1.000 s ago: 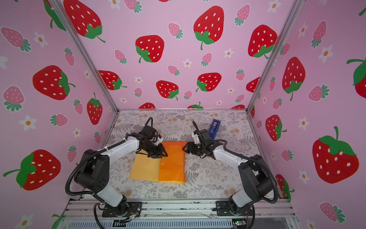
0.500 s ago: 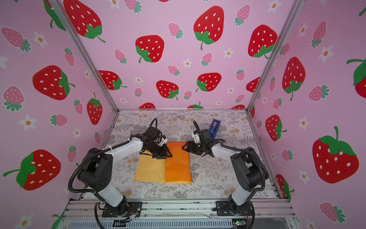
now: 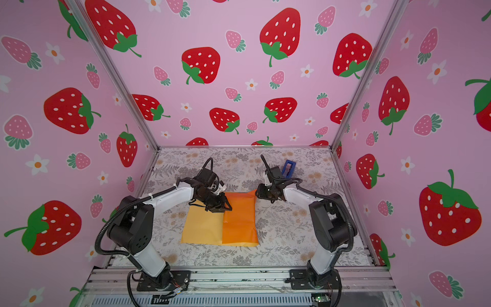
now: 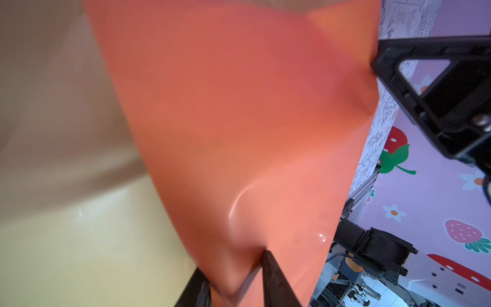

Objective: Wrap a gift box in wrapping paper
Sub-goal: Smooth out the wrapping paper on the gift box, then fold the wrapping paper for the gift box.

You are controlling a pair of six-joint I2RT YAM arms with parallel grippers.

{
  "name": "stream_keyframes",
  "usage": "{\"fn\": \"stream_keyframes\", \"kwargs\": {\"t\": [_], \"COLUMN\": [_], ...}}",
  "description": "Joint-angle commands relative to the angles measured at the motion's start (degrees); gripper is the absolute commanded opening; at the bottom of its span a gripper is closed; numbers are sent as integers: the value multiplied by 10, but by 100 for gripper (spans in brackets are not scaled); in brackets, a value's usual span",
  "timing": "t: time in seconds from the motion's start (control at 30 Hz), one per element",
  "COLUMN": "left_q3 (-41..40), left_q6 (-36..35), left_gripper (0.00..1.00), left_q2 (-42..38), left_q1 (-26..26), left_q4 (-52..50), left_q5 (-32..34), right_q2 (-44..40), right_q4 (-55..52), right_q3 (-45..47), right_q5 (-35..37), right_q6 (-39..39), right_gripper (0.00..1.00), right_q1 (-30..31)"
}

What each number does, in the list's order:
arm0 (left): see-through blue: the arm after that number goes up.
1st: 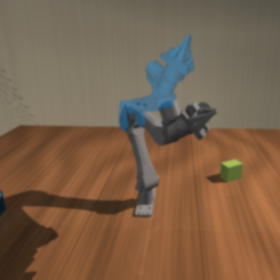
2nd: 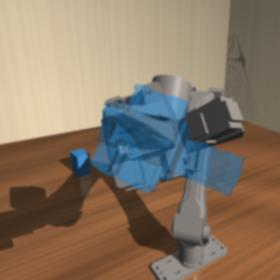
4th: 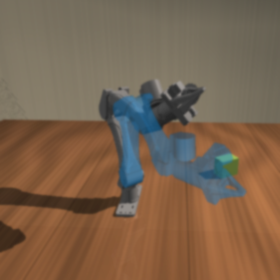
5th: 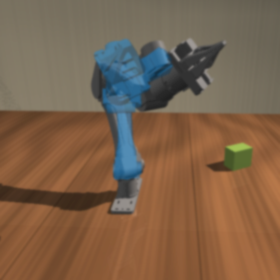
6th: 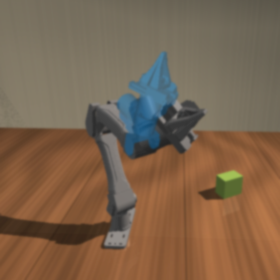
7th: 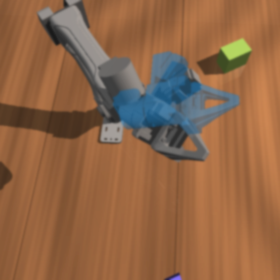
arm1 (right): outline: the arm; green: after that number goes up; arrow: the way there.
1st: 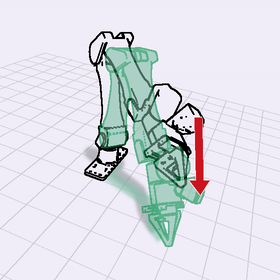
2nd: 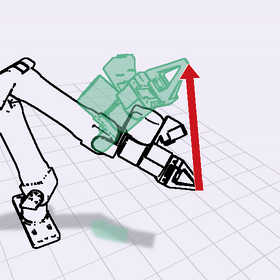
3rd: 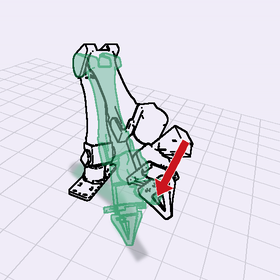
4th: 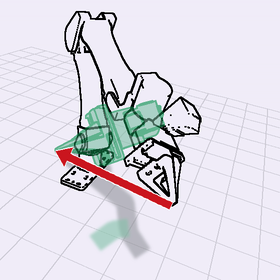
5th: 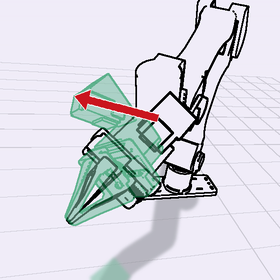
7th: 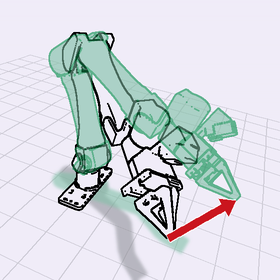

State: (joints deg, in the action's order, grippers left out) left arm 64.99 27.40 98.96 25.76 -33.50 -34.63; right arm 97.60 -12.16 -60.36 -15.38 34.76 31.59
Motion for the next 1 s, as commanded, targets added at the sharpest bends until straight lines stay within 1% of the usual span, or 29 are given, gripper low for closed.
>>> {"fn": "stream_keyframes", "kwargs": {"t": [0.0,0.07,0.17,0.2,0.23,0.37,0.47,0.5,0.57,0.63,0.67,0.87,0.97], "left_q3": [14,22,37,43,48,54,51,53,59,67,70,88,92], "left_q6": [-17,-25,-34,-36,-38,-41,-43,-44,-45,-44,-44,-48,-47], "left_gripper": [33,34,35,34,34,34,34,34,34,34,35,35,35], "left_q2": [25,27,32,35,38,46,50,51,55,55,55,57,60], "left_q1": [6,7,6,6,6,6,6,5,6,5,5,5,5], "left_q4": [-25,-29,-38,-42,-46,-52,-50,-51,-51,-52,-53,-61,-59], "left_q5": [38,33,33,33,34,38,43,43,41,41,42,45,44], "right_q2": [-60,-93,-123,-129,-133,-152,-167,-169,-170,-160,-151,-110,-92], "right_q4": [-38,-13,1,0,-5,-29,-26,-18,32,75,88,119,138], "right_q3": [18,53,83,86,87,82,77,76,86,94,96,104,113], "right_q5": [15,-20,-50,-54,-57,-37,-29,-36,-77,-126,-144,-158,-170], "right_q6": [4,28,49,52,54,66,79,81,90,100,104,109,112], "right_gripper": [49,50,51,55,56,56,55,54,54,51,47,36,32], "right_q1": [-2,3,19,27,38,74,92,98,108,112,114,120,120]}}
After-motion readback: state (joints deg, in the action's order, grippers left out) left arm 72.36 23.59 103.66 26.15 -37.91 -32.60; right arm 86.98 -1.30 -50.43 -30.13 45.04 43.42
